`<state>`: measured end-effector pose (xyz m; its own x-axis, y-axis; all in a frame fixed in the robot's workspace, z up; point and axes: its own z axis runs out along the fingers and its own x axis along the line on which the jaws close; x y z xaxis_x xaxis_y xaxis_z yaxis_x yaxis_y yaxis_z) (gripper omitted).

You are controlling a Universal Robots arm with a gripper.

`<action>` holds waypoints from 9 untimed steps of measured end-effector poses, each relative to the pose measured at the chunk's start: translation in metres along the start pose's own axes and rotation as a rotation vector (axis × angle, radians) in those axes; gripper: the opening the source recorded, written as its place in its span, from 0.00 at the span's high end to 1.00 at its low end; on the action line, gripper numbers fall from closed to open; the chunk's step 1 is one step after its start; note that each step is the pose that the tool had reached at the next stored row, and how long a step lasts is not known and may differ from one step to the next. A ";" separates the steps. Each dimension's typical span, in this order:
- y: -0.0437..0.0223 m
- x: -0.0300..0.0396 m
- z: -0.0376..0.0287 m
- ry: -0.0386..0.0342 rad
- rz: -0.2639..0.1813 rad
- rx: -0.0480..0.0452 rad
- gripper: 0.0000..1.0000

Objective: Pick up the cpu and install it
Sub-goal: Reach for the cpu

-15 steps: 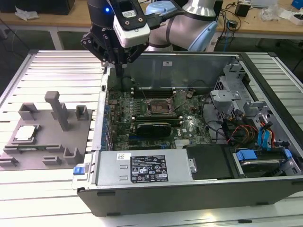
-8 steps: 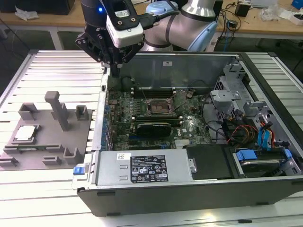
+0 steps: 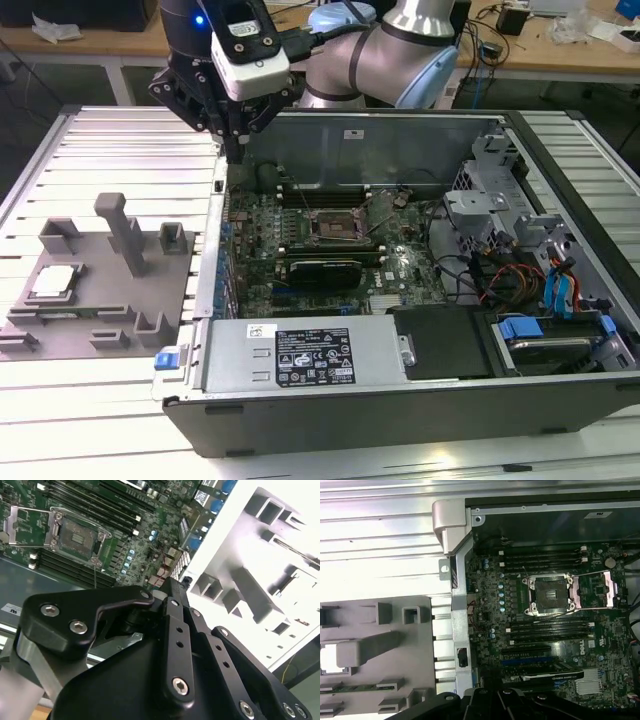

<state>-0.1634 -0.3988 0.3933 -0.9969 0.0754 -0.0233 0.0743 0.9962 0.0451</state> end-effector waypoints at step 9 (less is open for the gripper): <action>-0.0011 0.0145 -0.0004 0.0000 0.000 0.0000 0.89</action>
<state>-0.1779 -0.3988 0.3933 -0.9969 0.0753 -0.0233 0.0742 0.9962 0.0451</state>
